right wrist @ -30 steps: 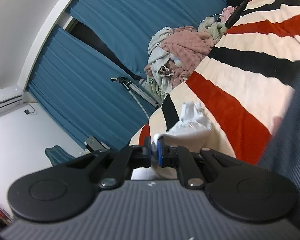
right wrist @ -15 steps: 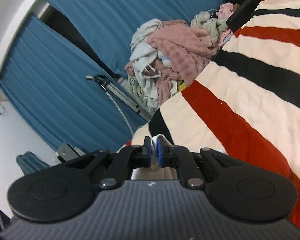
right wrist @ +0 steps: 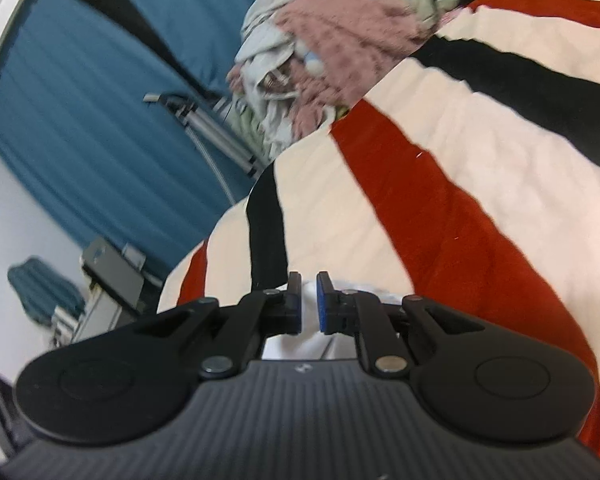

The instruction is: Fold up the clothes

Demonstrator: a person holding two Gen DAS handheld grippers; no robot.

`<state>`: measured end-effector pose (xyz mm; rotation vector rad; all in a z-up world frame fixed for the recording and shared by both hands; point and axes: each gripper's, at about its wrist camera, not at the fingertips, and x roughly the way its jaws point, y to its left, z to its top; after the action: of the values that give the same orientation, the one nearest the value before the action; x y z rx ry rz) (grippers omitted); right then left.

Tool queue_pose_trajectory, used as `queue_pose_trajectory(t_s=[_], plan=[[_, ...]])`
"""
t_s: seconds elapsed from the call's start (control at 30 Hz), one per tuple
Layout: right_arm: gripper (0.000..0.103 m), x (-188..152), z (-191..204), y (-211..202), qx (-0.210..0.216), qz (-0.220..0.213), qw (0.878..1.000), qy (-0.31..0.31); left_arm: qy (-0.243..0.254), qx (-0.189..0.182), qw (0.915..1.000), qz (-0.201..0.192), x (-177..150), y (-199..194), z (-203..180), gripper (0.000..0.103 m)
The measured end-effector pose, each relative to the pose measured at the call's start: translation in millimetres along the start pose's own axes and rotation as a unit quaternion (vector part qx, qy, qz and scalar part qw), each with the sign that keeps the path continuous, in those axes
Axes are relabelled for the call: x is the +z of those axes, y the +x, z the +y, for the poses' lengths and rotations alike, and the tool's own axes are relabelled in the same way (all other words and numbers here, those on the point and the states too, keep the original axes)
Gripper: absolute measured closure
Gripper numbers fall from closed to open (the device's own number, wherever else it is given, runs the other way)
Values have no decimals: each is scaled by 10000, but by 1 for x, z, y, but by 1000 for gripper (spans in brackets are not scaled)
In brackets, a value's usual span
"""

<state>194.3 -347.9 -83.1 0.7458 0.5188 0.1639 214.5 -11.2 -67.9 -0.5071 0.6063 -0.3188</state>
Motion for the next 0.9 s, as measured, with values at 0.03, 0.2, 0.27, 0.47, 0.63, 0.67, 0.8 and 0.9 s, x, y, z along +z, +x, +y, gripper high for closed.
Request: queue_pose_trajectory(t_s=[0.03, 0.2, 0.27, 0.47, 0.63, 0.67, 0.8, 0.9], plan=[[74, 0, 0, 0, 18, 26, 10000, -50, -36, -12, 10000, -1, -1, -1, 1, 53], [27, -2, 3, 0, 111, 158, 9994, -297, 109, 27, 9998, -190, -5, -16, -1, 20], [33, -3, 4, 0, 148, 211, 9989, -396, 285, 158, 9993, -156, -9, -20, -3, 20], [54, -18, 9, 25, -386, 658, 9887, -1288, 681, 518, 9960, 241, -26, -2, -2, 40], [90, -29, 3, 33, -207, 786, 9893, -1208, 460, 829, 9946, 412, -31, 6, 8, 91], [93, -29, 6, 28, -238, 677, 9890, -1293, 382, 851, 9950, 369, -30, 3, 11, 94], [95, -30, 26, 2, -465, 100, 9837, -1732, -120, 492, 9986, 132, -21, -18, 12, 98], [95, -33, 43, -21, -544, -362, 9756, -2098, 205, 562, 9981, -162, -18, -31, -4, 98]])
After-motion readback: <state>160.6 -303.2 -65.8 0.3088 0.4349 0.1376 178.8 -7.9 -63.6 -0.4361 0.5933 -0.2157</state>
